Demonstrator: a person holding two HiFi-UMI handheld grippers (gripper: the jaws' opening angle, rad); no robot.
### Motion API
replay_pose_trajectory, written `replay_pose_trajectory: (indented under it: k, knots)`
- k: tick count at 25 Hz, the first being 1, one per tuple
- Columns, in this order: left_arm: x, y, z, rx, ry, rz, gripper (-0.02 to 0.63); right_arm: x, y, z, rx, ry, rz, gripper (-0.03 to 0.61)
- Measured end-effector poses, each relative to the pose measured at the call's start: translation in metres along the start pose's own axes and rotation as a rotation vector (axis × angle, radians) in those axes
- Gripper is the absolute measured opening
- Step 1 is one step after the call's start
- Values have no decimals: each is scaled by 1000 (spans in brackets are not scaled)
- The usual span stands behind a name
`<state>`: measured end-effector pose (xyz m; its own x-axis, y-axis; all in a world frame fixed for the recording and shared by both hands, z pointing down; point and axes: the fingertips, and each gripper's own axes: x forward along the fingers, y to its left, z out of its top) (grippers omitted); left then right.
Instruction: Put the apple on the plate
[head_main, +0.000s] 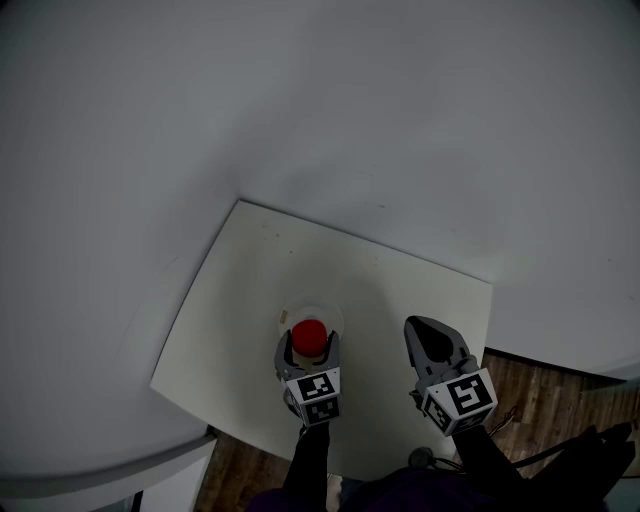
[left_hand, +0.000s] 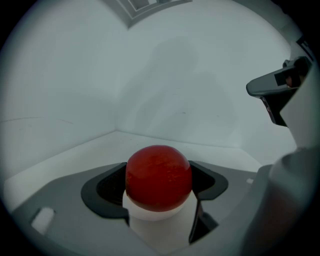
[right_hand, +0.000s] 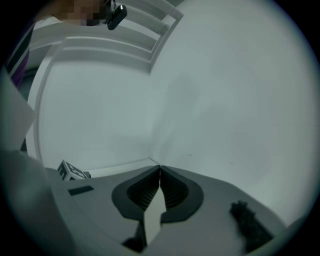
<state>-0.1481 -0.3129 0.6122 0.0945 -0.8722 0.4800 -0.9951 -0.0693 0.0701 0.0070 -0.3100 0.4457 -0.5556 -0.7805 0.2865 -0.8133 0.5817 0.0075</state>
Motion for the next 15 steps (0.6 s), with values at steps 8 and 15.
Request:
replay_pose_trajectory:
  k: [8, 15]
  knots:
    - [19, -3, -22, -6, 58, -10, 382, 1, -4, -3, -2, 12, -7, 11]
    - [27, -4, -31, 18, 77, -11, 383, 0, -5, -5, -2, 13, -14, 11]
